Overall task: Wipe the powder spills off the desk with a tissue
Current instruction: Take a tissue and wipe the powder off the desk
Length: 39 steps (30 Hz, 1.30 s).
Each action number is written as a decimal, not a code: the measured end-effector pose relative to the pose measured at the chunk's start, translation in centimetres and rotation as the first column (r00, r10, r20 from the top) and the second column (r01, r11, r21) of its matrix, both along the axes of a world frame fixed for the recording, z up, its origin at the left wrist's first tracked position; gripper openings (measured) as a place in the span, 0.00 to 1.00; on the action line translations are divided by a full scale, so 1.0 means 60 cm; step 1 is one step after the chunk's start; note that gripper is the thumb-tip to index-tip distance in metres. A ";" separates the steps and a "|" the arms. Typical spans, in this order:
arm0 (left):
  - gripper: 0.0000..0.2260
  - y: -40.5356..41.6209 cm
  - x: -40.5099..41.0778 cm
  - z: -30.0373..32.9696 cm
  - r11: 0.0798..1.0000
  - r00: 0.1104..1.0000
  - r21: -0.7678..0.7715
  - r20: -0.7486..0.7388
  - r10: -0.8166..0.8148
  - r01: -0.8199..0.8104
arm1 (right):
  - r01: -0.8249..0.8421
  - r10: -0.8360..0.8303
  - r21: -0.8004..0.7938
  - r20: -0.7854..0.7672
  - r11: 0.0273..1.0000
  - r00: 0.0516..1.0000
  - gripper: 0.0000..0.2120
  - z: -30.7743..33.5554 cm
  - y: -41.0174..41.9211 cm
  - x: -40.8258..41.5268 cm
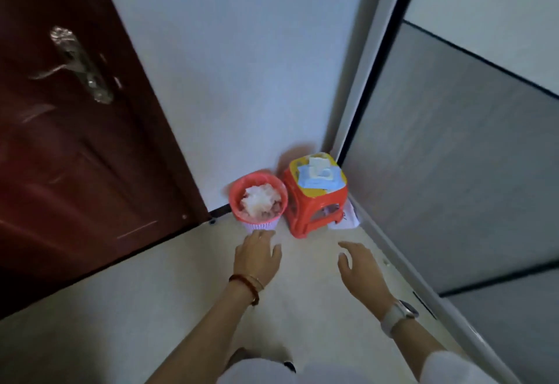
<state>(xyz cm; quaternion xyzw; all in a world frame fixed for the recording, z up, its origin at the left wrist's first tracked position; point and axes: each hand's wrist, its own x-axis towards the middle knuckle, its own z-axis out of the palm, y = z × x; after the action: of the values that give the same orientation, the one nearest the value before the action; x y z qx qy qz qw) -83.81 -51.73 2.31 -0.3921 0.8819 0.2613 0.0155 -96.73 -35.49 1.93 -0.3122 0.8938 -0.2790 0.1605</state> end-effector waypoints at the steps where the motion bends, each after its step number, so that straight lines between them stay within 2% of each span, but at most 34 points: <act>1: 0.18 -0.004 -0.035 -0.001 1.000 1.000 -0.004 -0.003 -0.030 0.030 | 0.030 -0.030 0.001 0.001 1.000 1.000 0.14 -0.001 0.004 -0.029; 6: 0.17 -0.048 -0.190 -0.031 0.994 0.994 0.032 -0.036 -0.099 0.100 | 0.139 -0.139 -0.006 0.029 0.990 0.990 0.13 -0.028 -0.011 -0.158; 10: 0.15 -0.104 -0.306 -0.079 0.992 0.993 0.086 0.070 -0.096 0.090 | 0.150 -0.152 0.037 0.051 0.988 0.987 0.13 -0.068 -0.070 -0.267; 13: 0.15 -0.167 -0.410 -0.125 0.987 0.983 0.083 0.104 -0.150 0.141 | 0.129 -0.137 0.089 0.092 0.988 0.986 0.15 -0.099 -0.142 -0.373; 17: 0.12 -0.246 -0.554 -0.161 0.977 0.993 0.205 0.091 -0.079 0.059 | 0.131 -0.145 0.092 0.166 0.987 0.975 0.15 -0.134 -0.233 -0.513; 22: 0.16 -0.315 -0.688 -0.216 0.967 0.991 0.252 0.121 -0.063 0.031 | 0.165 -0.181 0.083 0.252 0.983 0.950 0.14 -0.203 -0.316 -0.624; 27: 0.17 -0.345 -0.774 -0.329 0.937 0.991 0.344 0.136 0.016 -0.063 | 0.185 -0.228 0.147 0.386 0.972 0.894 0.16 -0.316 -0.377 -0.688; 32: 0.17 -0.346 -0.823 -0.471 0.930 0.977 0.339 0.198 0.074 -0.139 | 0.146 -0.206 0.167 0.430 0.975 0.879 0.15 -0.444 -0.414 -0.734; 37: 0.19 -0.338 -0.862 -0.579 0.945 0.960 0.232 0.214 0.181 -0.230 | 0.055 -0.113 0.151 0.412 0.987 0.904 0.13 -0.550 -0.425 -0.764; 39: 0.16 -0.338 -0.869 -0.607 0.947 0.954 0.199 0.219 0.207 -0.251 | 0.004 -0.058 0.141 0.382 0.990 0.922 0.12 -0.580 -0.432 -0.773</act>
<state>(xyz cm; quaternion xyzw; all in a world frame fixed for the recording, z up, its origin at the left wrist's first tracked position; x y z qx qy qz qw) -135.96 -72.03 -34.12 -0.5117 0.7891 0.3196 0.1156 -143.09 -61.41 -32.88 -0.2254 0.8666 -0.2752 0.3498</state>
